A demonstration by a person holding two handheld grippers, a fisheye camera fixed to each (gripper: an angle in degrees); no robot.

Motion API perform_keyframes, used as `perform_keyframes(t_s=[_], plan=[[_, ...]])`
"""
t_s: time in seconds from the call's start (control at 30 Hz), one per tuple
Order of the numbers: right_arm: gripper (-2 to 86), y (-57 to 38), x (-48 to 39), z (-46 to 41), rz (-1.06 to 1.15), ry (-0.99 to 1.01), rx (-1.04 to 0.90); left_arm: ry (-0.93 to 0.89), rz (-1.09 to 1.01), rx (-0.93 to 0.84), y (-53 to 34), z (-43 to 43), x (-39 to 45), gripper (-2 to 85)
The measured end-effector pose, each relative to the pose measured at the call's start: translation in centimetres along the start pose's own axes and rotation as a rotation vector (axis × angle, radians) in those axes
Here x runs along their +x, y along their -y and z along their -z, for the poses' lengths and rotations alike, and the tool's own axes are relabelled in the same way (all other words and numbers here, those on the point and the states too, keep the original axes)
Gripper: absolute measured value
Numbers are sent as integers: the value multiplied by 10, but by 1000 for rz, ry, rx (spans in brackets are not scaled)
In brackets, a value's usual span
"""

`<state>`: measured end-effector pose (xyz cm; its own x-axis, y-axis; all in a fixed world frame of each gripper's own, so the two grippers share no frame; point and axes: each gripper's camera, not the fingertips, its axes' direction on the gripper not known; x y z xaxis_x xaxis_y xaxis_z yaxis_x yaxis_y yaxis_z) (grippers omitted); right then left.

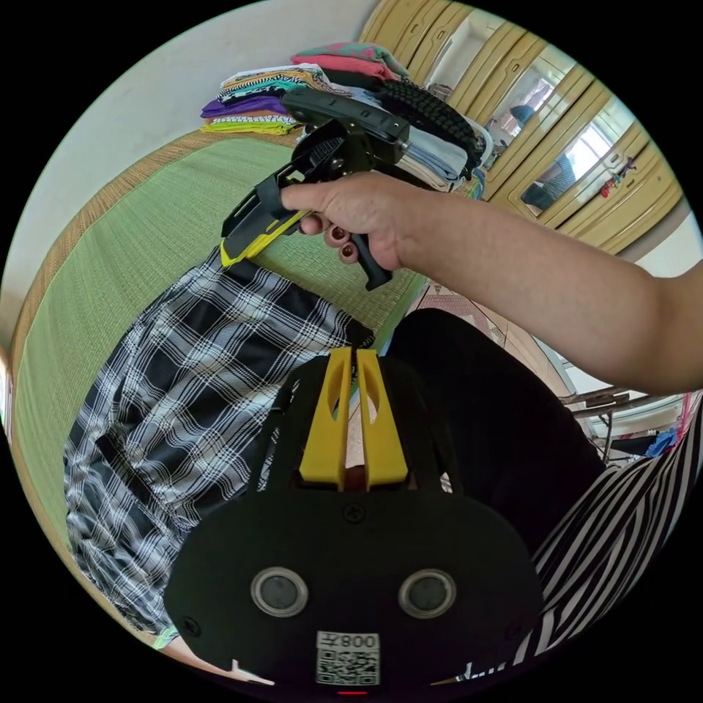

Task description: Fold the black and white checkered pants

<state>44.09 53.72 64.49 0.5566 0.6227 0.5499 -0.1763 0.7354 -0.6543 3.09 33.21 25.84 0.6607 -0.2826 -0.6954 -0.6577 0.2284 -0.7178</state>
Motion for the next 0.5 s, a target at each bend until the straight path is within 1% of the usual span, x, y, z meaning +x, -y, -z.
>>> perform_keyframes(t_s=[0.2,0.33,0.5], plan=[[14,-18,18,23,-74,71,63,-86,-12,79,-23,42,-5,10],[11,-38,23,39,-139,112,147,-144,-7,127,-48,76,-13,9],[11,-47,2,38,-121,197,167,-200,67,220,-99,134,-41,8]])
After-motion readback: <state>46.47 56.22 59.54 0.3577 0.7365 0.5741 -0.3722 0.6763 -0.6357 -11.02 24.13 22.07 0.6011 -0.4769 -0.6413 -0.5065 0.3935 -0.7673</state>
